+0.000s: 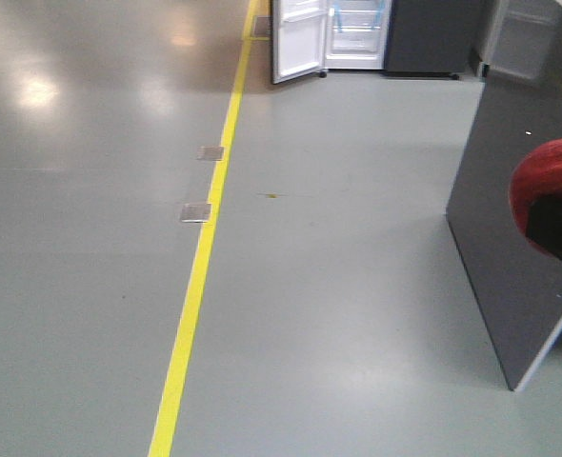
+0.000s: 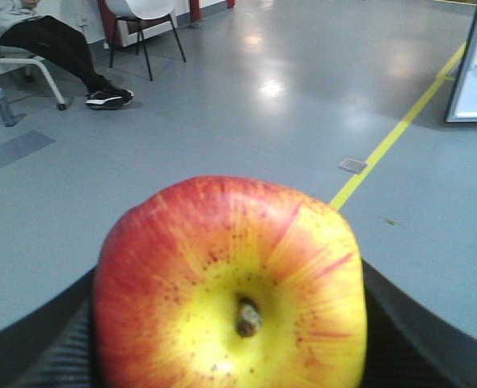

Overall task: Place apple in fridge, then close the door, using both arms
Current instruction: 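Drive the base away from the counter toward the open fridge, then drive the base up to the open fridge door holding the apple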

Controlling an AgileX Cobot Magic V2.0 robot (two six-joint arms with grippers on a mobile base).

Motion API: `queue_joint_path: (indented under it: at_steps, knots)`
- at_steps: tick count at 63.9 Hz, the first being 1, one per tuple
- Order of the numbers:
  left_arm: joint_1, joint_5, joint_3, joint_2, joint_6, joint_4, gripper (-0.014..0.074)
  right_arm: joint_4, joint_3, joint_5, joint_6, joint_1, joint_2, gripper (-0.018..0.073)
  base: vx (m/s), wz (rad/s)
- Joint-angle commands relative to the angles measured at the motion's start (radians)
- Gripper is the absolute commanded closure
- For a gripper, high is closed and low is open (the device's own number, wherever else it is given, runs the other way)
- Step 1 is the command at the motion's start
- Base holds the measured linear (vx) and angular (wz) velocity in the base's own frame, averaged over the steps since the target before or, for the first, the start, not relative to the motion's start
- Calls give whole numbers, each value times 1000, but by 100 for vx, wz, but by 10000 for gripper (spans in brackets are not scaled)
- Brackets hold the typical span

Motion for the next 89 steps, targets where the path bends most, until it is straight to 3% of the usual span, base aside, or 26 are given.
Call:
queue_joint_path:
  at_steps: [1,89]
  knots:
    - [1,-73,21,-6,-2,4,603,50,-27,-56,-5,-3,-1,566,12,29]
    - [1,-73,21,-6,-2,4,603,50,-27,-56,-5,-3,-1,566,16,5]
